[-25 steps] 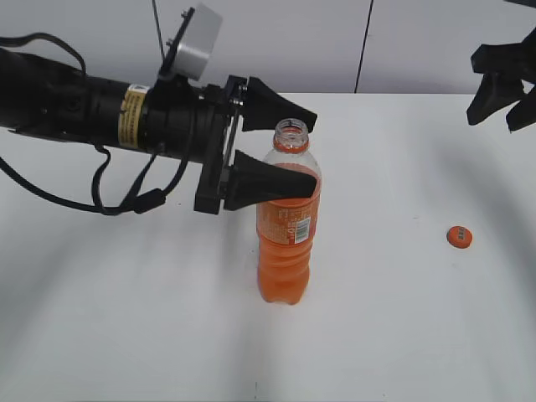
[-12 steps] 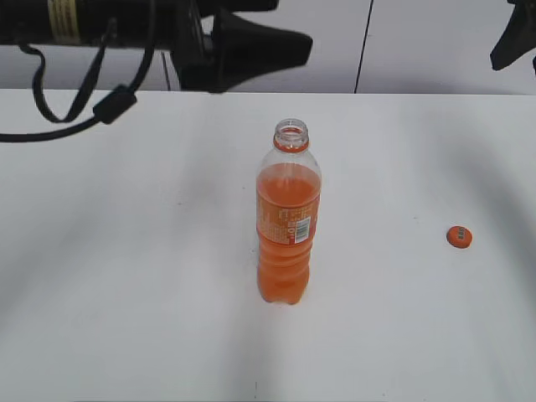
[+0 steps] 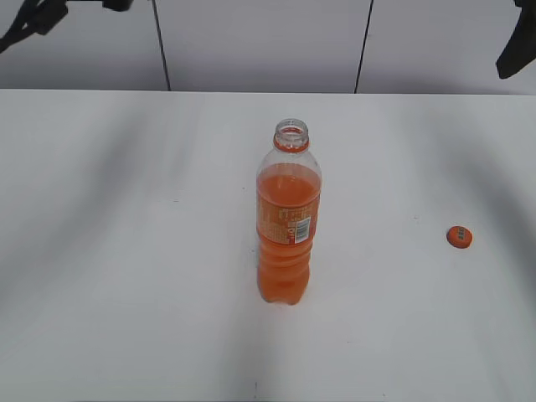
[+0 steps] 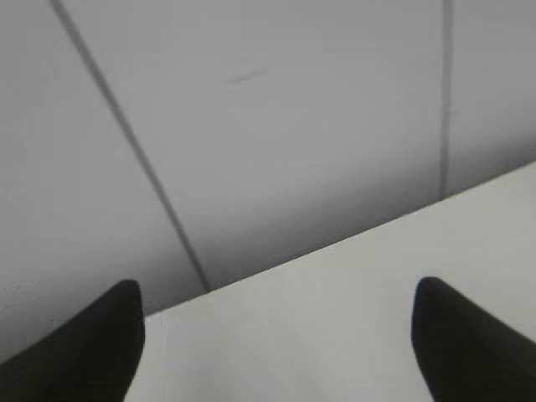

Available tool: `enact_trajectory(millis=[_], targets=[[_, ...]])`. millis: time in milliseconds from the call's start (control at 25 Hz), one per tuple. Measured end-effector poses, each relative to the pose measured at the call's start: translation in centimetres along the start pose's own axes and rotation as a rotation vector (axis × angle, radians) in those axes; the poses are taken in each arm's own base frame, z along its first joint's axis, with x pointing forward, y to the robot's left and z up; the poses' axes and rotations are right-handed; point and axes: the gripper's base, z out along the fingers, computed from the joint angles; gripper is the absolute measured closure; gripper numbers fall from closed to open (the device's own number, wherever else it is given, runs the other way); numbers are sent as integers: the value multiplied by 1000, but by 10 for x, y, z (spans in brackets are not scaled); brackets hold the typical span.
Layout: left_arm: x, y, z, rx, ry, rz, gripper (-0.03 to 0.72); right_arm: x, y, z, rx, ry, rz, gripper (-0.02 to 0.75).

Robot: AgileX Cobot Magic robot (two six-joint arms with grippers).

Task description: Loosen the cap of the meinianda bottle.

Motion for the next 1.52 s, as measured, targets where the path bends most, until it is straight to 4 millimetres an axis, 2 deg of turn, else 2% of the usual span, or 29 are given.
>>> enact_trajectory(millis=[200,520,760,960,1040,1200,1320,1520], targets=[[29,15,8,-209,221,-143,97,1,1,-2,0,-5,-2,320],[64,3,0,-110,611,-263,97,1,-1,-3,23,-4,-11,320],[90,36,-17,-173,911,-349,97,11,-1,-21,68,-33,-35,320],[95,52,-40,-205,1066,-334,100,47,1,-28,78,-5,-33,320],[90,54,-52,-211,1098,-325,101,67,1,-28,78,19,-29,320],[74,55,-84,-211,1054,-343,101,113,3,-33,82,41,-26,320],[69,52,-118,-205,992,-364,101,147,5,-39,83,27,-29,320],[77,45,-183,-200,873,-391,101,199,9,-51,87,-42,-44,320]])
